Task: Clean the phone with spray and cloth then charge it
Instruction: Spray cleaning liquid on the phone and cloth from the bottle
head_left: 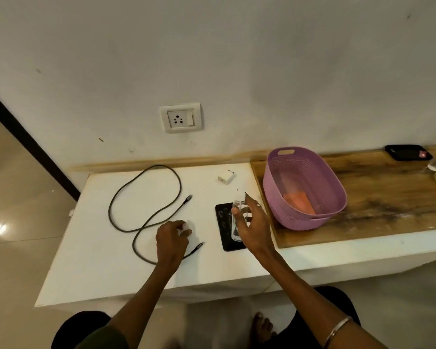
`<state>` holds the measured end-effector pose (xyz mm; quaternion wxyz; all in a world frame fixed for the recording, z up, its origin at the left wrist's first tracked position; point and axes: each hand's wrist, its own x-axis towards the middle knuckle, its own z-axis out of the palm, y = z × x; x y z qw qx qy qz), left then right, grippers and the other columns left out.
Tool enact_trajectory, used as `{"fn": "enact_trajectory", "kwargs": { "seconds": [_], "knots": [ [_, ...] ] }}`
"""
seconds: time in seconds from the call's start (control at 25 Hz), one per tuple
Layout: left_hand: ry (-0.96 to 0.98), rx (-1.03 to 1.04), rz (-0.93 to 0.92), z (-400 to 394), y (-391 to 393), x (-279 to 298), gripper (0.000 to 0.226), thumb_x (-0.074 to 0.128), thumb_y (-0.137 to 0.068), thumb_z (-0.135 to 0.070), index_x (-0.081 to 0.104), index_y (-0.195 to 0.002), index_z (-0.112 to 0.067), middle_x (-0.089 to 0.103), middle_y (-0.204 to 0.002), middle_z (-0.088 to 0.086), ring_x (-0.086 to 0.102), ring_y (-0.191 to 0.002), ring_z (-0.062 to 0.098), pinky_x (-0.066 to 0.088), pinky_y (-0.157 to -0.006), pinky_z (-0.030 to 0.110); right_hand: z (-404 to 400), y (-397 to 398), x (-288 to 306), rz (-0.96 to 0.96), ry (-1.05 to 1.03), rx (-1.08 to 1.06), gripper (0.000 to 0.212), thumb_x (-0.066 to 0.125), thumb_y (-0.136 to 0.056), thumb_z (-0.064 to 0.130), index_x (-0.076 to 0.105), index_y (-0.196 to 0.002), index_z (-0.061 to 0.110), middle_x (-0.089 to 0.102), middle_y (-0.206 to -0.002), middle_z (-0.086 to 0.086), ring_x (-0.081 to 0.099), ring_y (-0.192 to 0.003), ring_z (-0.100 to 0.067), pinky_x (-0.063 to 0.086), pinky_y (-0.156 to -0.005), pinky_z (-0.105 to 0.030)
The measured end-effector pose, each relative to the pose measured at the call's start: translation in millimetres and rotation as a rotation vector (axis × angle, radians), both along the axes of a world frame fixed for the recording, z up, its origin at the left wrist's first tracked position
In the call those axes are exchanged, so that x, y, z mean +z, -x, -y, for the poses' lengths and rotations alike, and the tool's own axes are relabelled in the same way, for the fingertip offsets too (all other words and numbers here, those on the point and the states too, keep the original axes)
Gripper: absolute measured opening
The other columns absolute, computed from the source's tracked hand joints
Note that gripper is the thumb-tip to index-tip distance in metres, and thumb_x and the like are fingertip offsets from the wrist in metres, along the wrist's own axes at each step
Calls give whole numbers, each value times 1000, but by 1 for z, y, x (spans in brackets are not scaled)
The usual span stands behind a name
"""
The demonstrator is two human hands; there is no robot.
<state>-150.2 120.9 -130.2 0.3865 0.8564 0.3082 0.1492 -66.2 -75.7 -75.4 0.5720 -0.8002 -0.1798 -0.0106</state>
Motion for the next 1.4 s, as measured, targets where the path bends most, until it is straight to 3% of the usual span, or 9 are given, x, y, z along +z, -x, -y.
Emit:
{"fn": "enact_trajectory", "kwargs": {
  "seconds": [0.16, 0.28, 0.36, 0.44, 0.52, 0.64, 0.8, 1.04, 1.4],
  "knots": [
    [20, 3, -37, 2, 0, -3, 33, 78, -81, -7, 71, -114, -6, 70, -104, 7, 65, -100, 24, 42, -81, 22, 2, -5, 4, 52, 6, 8, 55, 51, -94, 42, 33, -145, 32, 52, -113, 45, 56, -106, 12, 52, -80, -7],
    [50, 1, -29, 3, 4, 1, 58, 82, -78, -16, 60, -131, -5, 62, -123, 11, 60, -111, 29, 50, -95, 37, 6, -9, 9, 100, 24, 8, 56, 45, -100, 33, 22, -151, 29, 40, -130, 44, 46, -114, 17, 45, -82, 1],
    [-106, -7, 32, 5, 5, 5, 68, 80, -79, -36, 56, -136, -9, 59, -128, 10, 56, -116, 29, 49, -99, 43, 11, -14, 8, 137, 73, 9, 58, 42, -101, 32, 16, -153, 28, 30, -137, 47, 34, -120, 25, 35, -84, 8],
    [-241, -177, 44, 9, -2, 14, 88, 76, -73, -60, 48, -143, -14, 53, -139, 7, 46, -129, 26, 41, -108, 43, 18, -19, 2, 148, 128, 30, 57, 35, -101, 41, 13, -153, 32, 14, -141, 52, 20, -126, 31, 26, -105, -6],
    [-212, -460, -65, 19, -23, 20, 121, 73, -59, -78, 27, -152, -16, 33, -156, 5, 27, -144, 23, 24, -118, 44, 28, -26, -7, 118, 158, 60, 55, 31, -100, 44, 11, -151, 38, 22, -152, 34, 22, -135, 18, 29, -115, -31],
    [-209, -717, -252, 34, -66, 14, 148, 75, -45, -83, 0, -156, -20, 6, -165, 4, 6, -152, 24, 4, -121, 40, 43, -41, -26, 45, 223, 72, 54, 35, -100, 44, 12, -149, 45, 48, -141, -11, 53, -113, -20, 50, -97, -56],
    [-263, -836, -425, 27, -70, -4, 154, 83, -45, -74, -10, -155, -18, 0, -165, 5, 6, -151, 28, 8, -121, 42, 42, -24, -48, 66, 295, 137, 60, 40, -93, 55, 21, -148, 41, 38, -150, 10, 40, -127, -3, 46, -100, -33],
    [-211, -817, -408, 26, -80, 8, 164, 88, -39, -69, -20, -152, -22, 14, -162, 6, 19, -146, 29, 16, -120, 47, 45, -33, -45, 91, 300, 108, 51, 50, -93, 46, 31, -141, 45, 45, -141, 19, 47, -120, -2, 48, -91, -24],
    [-115, -788, -378, 21, -74, 5, 166, 93, -40, -60, -26, -150, -25, 18, -163, 3, 18, -147, 30, 15, -120, 50, 33, -27, -45, 277, 559, -73, 52, 57, -93, 36, 38, -141, 32, 67, -119, -4, 68, -94, -20, 57, -77, -30]
  ]
}}
